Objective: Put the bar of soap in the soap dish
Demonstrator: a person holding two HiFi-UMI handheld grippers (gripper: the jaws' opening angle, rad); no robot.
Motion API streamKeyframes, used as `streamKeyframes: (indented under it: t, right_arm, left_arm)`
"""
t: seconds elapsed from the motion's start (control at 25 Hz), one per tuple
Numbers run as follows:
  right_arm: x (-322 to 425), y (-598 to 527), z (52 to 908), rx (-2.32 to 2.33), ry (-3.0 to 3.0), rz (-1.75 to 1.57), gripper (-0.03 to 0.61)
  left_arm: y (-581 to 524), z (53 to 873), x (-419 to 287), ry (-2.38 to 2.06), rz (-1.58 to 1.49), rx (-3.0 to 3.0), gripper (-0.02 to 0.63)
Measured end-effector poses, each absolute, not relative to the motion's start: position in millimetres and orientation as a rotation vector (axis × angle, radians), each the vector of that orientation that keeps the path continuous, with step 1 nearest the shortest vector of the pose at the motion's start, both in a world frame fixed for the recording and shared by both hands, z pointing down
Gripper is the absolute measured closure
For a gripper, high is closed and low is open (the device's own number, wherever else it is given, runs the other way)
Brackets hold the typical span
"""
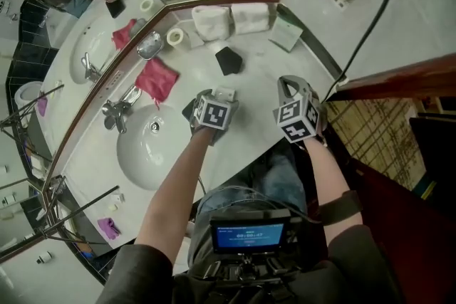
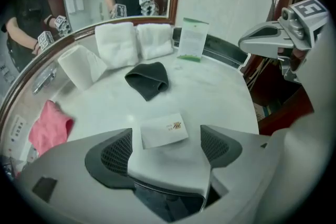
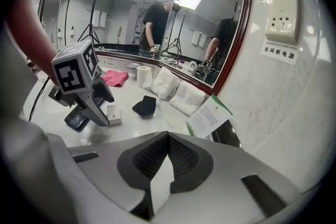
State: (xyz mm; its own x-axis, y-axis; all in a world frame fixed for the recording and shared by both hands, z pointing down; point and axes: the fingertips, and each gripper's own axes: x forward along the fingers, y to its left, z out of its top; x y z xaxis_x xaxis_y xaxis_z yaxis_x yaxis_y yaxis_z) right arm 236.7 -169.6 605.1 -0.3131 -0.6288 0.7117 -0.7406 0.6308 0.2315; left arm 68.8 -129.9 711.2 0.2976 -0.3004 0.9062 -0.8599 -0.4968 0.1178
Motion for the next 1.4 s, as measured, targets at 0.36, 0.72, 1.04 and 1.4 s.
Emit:
streamKeyframes:
  t: [0.36, 0.72, 1.04, 1.4]
  right_arm:
    - [238, -158, 612, 1.068, -2.046, 0.218, 0.561]
    - [253, -155, 618, 1.097, -2.029, 0.269, 0.561]
    - [247, -165, 608, 1.111, -2.048, 0.307, 0.561]
    - [232, -181, 585, 1.084, -2.088, 0.294, 0.561]
  left_arm:
    - [-135, 737, 72, -1.045, 1.240, 1.903, 0.280]
    - [-152, 714, 82, -1.107, 1.159, 2.006, 0.288]
    - [-165, 659, 93, -1.201, 0.995, 2.196, 0.287]
    - [-157, 575, 87, -1.337, 0.820, 2.300, 0.288]
